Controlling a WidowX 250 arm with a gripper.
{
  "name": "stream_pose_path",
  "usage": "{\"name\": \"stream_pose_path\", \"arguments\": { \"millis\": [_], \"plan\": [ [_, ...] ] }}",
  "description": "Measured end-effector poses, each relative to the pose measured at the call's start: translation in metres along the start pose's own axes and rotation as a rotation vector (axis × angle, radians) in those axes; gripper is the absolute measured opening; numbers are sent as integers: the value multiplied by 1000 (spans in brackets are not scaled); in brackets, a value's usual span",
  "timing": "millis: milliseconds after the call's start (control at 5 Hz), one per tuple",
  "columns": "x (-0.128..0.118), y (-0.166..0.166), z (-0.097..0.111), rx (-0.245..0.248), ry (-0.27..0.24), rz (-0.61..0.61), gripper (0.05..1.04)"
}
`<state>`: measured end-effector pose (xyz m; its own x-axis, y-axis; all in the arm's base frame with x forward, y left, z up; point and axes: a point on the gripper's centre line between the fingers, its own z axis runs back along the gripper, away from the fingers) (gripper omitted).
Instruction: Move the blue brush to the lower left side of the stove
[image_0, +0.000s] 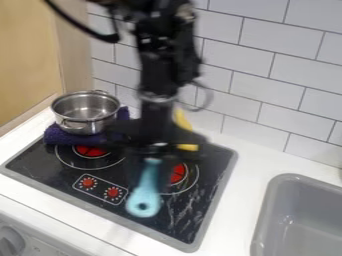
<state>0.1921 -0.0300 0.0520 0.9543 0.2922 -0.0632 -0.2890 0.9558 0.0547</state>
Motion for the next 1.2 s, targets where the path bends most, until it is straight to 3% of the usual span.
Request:
{"name": "stream_pose_path", "arguments": {
  "millis": [200, 400, 600, 800, 1000, 1200],
  "plan": [
    [-6, 36, -4, 3, 13, 123, 294],
    [-10, 68, -14, -4, 22, 334, 294],
    [-7, 90, -19, -36, -3, 582, 294],
    [-2, 107, -24, -52, -17, 821, 294],
    [5, 114, -30, -47, 11, 1012, 294],
    [20, 118, -36, -73, 32, 1152, 294]
  ]
}}
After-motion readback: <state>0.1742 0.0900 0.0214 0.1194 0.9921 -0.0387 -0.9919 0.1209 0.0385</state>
